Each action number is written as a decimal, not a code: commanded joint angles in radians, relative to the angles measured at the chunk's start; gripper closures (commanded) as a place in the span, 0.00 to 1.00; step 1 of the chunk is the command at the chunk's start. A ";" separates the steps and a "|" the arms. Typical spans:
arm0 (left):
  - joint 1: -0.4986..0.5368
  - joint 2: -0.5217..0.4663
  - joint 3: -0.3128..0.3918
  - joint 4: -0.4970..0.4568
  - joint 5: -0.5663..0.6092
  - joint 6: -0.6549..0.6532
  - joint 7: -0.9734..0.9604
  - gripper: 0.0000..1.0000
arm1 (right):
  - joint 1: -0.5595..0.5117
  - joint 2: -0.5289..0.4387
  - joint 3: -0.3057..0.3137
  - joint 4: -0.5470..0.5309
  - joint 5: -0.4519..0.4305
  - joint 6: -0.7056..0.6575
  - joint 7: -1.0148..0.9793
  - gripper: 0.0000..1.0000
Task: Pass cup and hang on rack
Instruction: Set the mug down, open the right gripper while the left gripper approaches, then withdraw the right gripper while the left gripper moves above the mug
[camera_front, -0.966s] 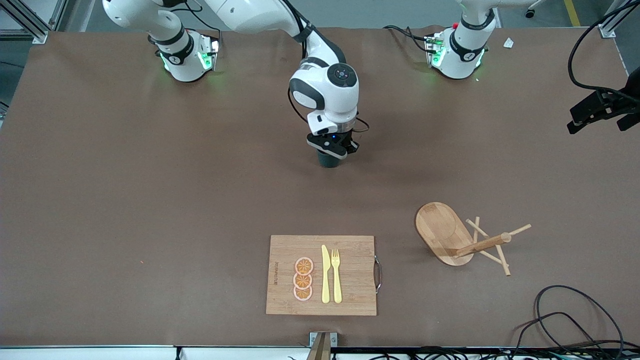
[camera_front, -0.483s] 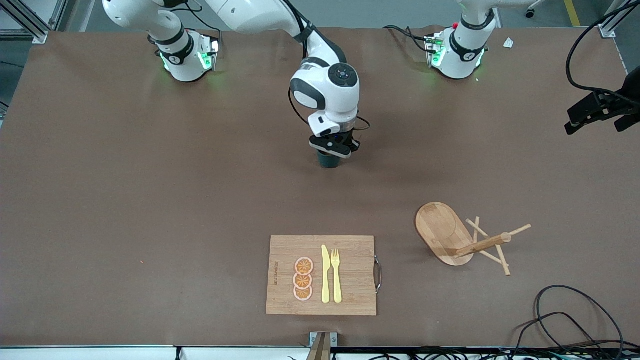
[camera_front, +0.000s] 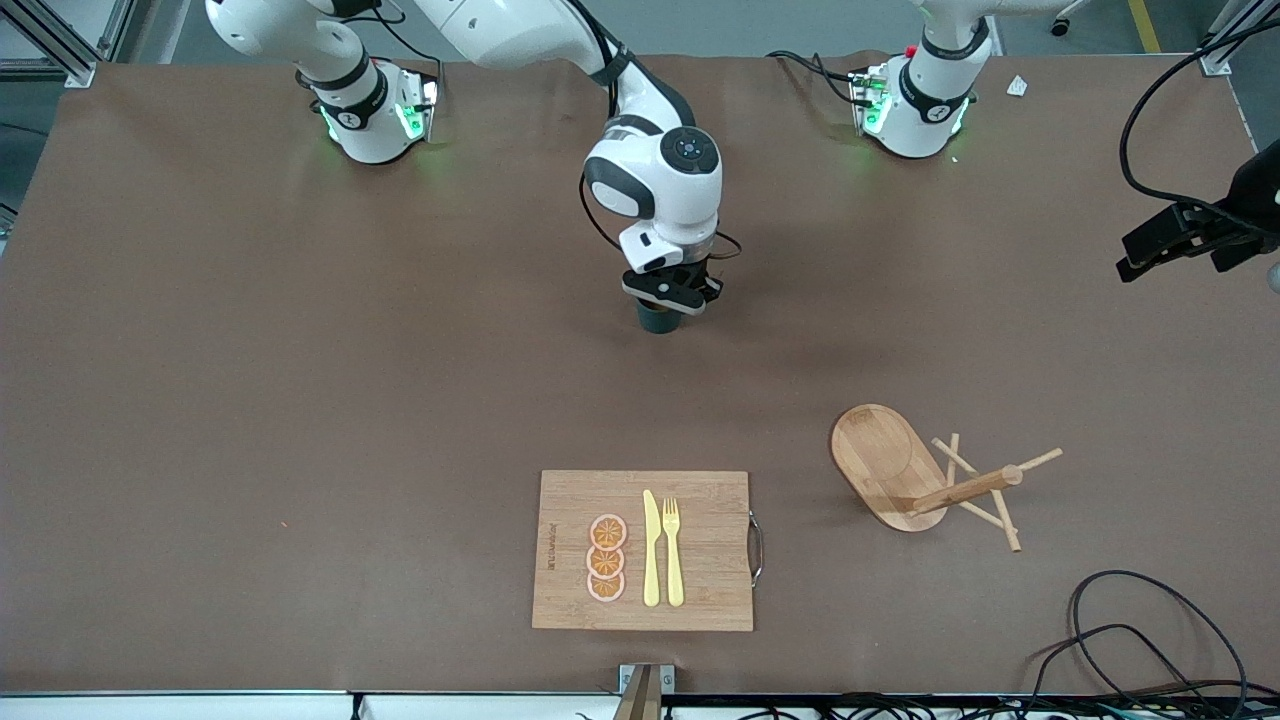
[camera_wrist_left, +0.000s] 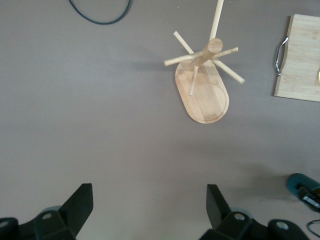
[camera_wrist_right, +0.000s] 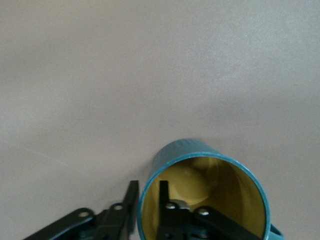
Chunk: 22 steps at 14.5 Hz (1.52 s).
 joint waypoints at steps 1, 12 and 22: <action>0.006 0.022 -0.002 0.010 -0.080 -0.033 -0.027 0.00 | 0.000 0.007 -0.004 0.014 -0.009 -0.001 0.012 0.37; -0.031 0.025 -0.125 0.007 -0.102 -0.052 -0.369 0.00 | -0.046 -0.105 -0.015 0.029 0.188 -0.139 0.032 0.00; -0.037 0.027 -0.336 0.007 -0.085 -0.078 -0.718 0.00 | -0.334 -0.545 -0.017 0.027 0.172 -0.628 -0.247 0.00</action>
